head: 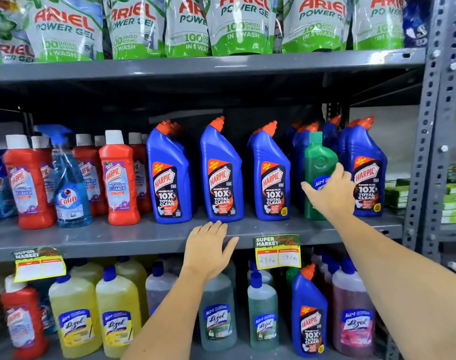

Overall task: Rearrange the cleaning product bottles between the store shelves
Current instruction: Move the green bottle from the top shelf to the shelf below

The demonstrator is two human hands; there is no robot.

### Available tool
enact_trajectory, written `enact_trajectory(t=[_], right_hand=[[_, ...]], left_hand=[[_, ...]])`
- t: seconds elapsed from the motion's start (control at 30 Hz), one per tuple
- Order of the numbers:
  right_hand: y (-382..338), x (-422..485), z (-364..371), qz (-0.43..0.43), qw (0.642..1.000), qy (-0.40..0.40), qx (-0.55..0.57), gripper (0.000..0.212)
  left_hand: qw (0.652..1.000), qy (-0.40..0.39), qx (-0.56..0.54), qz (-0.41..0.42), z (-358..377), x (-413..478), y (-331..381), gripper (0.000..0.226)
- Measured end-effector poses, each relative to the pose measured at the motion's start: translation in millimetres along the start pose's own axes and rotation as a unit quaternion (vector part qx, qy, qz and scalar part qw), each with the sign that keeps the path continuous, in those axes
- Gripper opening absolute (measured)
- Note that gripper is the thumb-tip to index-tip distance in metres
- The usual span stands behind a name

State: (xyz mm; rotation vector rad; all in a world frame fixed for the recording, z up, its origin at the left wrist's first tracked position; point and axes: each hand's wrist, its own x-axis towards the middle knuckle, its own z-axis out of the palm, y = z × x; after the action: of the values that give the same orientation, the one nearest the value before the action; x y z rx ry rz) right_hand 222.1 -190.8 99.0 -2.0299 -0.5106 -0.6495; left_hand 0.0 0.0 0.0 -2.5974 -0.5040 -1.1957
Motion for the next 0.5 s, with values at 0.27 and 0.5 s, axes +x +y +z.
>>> enact_trajectory(t=[0.27,0.5], right_hand=[[16,11,19,0.028,0.999,-0.004,0.044,0.114],[24,21,13,0.013,0.998,0.009,0.065,0.102]], left_hand=[[1.0,0.002,0.012,-0.005,3,0,2,0.056],[1.0,0.009,0.006,-0.016,7,-3,4,0.056]])
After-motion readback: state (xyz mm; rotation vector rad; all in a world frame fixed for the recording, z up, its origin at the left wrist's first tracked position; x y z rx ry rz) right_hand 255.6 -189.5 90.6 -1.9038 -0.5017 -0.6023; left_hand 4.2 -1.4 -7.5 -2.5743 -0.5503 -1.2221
